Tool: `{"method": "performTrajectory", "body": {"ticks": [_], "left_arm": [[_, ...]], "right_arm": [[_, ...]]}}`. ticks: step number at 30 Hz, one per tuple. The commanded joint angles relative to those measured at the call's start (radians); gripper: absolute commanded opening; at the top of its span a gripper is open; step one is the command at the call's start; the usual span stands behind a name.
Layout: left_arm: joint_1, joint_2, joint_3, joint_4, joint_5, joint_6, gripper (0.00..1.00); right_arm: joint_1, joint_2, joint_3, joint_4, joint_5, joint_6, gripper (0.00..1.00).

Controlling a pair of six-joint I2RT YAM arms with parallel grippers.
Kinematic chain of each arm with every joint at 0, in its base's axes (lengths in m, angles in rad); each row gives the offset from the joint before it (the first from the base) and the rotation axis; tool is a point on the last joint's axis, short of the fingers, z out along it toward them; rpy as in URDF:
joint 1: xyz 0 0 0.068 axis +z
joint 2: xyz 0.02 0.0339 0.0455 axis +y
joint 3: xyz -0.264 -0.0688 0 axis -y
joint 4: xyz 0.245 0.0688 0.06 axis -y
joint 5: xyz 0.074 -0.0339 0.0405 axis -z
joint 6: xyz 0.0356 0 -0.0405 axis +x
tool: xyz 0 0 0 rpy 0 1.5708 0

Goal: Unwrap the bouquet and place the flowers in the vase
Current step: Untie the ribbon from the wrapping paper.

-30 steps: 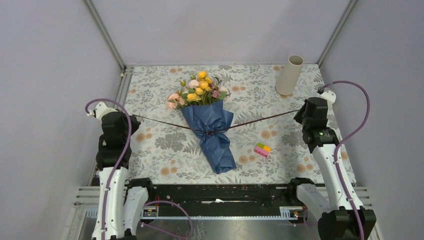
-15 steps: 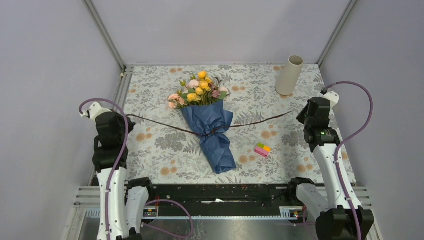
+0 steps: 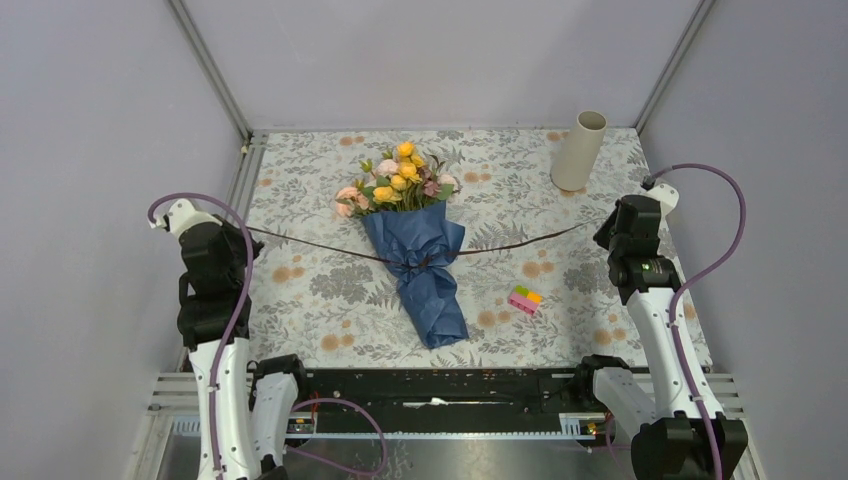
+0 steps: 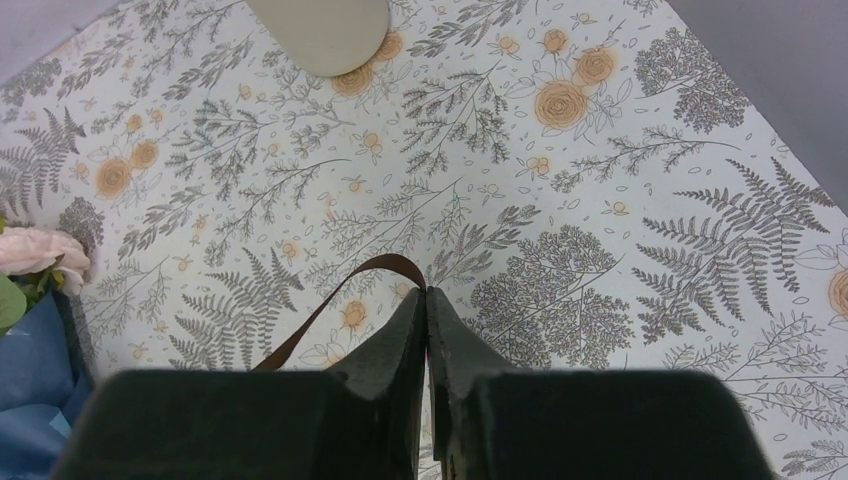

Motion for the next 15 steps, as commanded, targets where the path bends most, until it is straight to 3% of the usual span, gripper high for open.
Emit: {"method": "performTrajectory", "body": {"ticks": [1, 3, 4, 6, 10, 12, 15], "left_arm": [[0.007, 0.008, 0.033, 0.007, 0.033, 0.049, 0.0], [0.008, 0.015, 0.025, 0.0, 0.061, 0.062, 0.25], [0.008, 0.017, 0.019, -0.003, 0.067, 0.067, 0.53], [0.007, 0.019, 0.017, -0.016, 0.057, 0.077, 0.68], [0.007, 0.032, 0.027, -0.046, 0.072, 0.097, 0.75], [-0.006, 0.047, 0.025, -0.048, 0.097, 0.103, 0.96], [-0.047, 0.065, 0.019, -0.05, 0.099, 0.104, 0.97]], "right_arm": [[-0.005, -0.015, 0.034, -0.014, -0.041, 0.027, 0.24], [-0.005, -0.013, 0.022, -0.013, -0.078, 0.036, 0.53], [-0.005, -0.013, 0.017, -0.014, -0.094, 0.039, 0.67], [-0.006, -0.014, 0.006, -0.014, -0.122, 0.042, 0.86], [-0.005, -0.035, -0.015, -0.017, -0.155, 0.046, 0.99], [-0.004, -0.047, -0.02, -0.021, -0.167, 0.043, 1.0], [-0.004, -0.065, -0.028, -0.017, -0.221, 0.031, 1.0]]}}
